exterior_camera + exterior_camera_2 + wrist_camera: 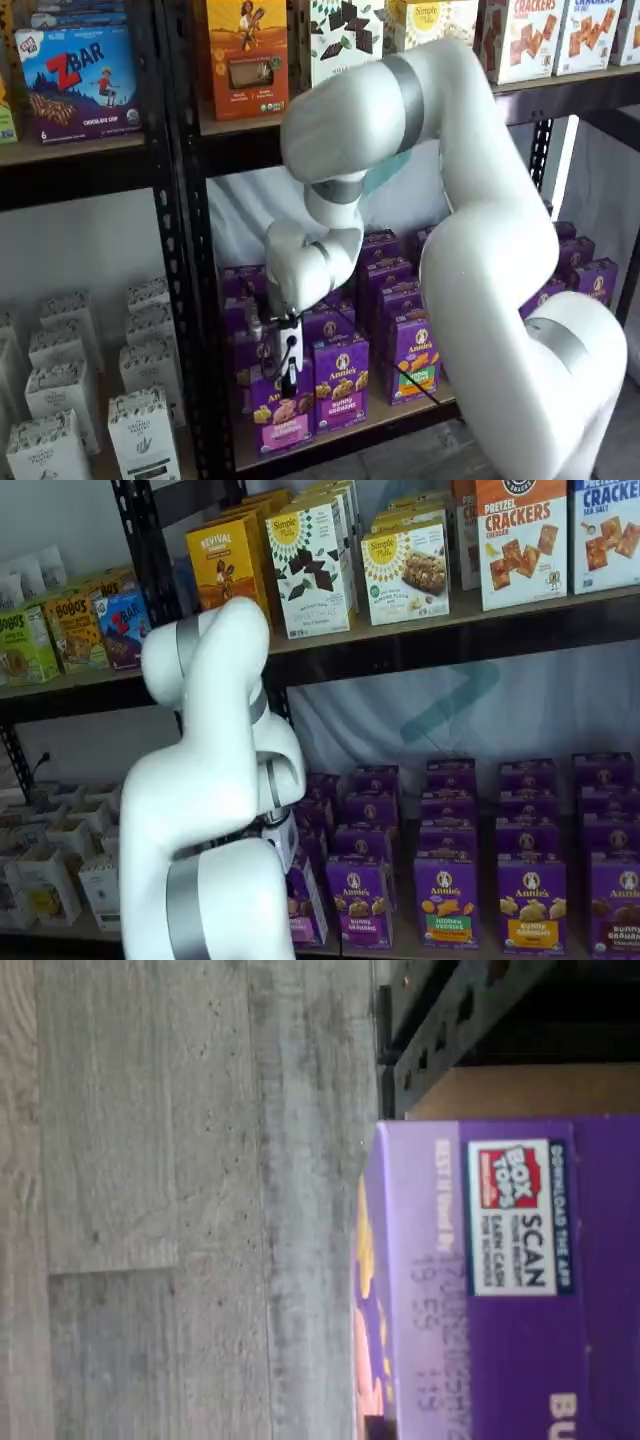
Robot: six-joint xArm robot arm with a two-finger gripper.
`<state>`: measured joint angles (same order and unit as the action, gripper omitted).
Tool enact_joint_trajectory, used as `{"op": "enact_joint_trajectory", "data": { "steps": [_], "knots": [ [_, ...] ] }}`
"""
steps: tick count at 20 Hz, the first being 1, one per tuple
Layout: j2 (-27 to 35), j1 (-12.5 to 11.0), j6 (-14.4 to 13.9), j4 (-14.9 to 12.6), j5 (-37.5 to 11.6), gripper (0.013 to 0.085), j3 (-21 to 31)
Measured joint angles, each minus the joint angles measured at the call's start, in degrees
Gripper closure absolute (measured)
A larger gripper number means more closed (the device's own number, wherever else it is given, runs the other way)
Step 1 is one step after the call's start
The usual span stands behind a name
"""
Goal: Pick up the purple box with a pink patch in the middle, on the bottom shelf, the first box from the left
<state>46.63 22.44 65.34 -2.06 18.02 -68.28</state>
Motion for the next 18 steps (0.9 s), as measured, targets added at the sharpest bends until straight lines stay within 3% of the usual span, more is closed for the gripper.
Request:
{"op": "enact_joint_trajectory", "data": {
  "steps": [7,13,16,18],
  "knots": [
    [-8.08,-0.94,-0.55,-1.59,-2.07,0.0690,9.84],
    [-13.36,-0.03,2.04,2.08,-1.17,0.0690,14.76],
    [-15.89,1.05,1.23,2.37,-0.23,0.0690,16.80],
    [-17.61,1.64,-1.83,-0.25,-0.31,0.0690,18.48]
  ]
}}
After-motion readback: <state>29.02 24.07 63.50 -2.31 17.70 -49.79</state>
